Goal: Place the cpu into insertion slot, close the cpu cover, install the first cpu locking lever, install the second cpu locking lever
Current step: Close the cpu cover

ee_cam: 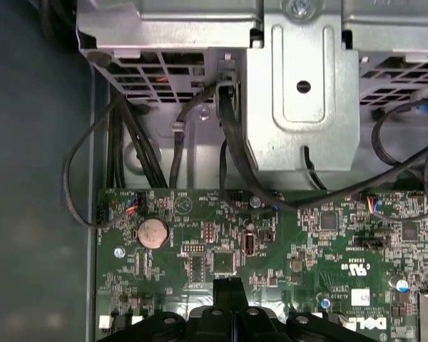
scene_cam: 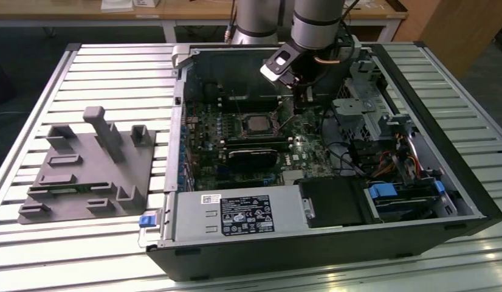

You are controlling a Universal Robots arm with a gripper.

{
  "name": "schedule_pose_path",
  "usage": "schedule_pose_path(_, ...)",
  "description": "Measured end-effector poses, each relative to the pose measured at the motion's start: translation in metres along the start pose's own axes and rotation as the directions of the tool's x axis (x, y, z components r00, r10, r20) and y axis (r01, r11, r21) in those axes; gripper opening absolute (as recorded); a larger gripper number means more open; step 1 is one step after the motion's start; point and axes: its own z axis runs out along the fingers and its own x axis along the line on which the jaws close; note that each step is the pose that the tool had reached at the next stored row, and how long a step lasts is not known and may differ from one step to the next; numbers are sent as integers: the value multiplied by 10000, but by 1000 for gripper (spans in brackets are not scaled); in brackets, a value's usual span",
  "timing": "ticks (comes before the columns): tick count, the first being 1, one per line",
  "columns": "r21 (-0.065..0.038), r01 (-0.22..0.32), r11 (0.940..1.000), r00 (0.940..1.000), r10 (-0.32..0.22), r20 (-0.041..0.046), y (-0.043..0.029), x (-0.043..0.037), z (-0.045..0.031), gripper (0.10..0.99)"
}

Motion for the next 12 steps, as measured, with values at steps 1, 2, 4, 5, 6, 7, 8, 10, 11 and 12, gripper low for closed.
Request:
schedule_pose_path(1,0,0,10000,10000,0,0,-9,0,0,106)
schedule_pose_path(2,-1,0,10000,10000,0,0,-19,0,-1,106)
schedule_pose_path(4,-1,0,10000,10000,0,0,-39,0,-1,106)
schedule_pose_path(5,-1,-1,10000,10000,1,0,-50,-1,-2,106)
schedule_pose_path(6,-2,-1,10000,10000,1,0,-60,-1,-2,106)
schedule_pose_path(7,-3,0,10000,10000,0,0,-72,-1,-3,106)
schedule_pose_path(8,-4,0,10000,10000,0,1,-85,-1,-3,106)
schedule_pose_path(10,-8,0,10000,10000,0,0,-116,-2,-5,106)
schedule_pose_path(11,-10,-1,10000,10000,1,0,-134,-2,-5,106)
schedule_pose_path(12,-12,-1,10000,10000,1,0,-152,-3,-6,106)
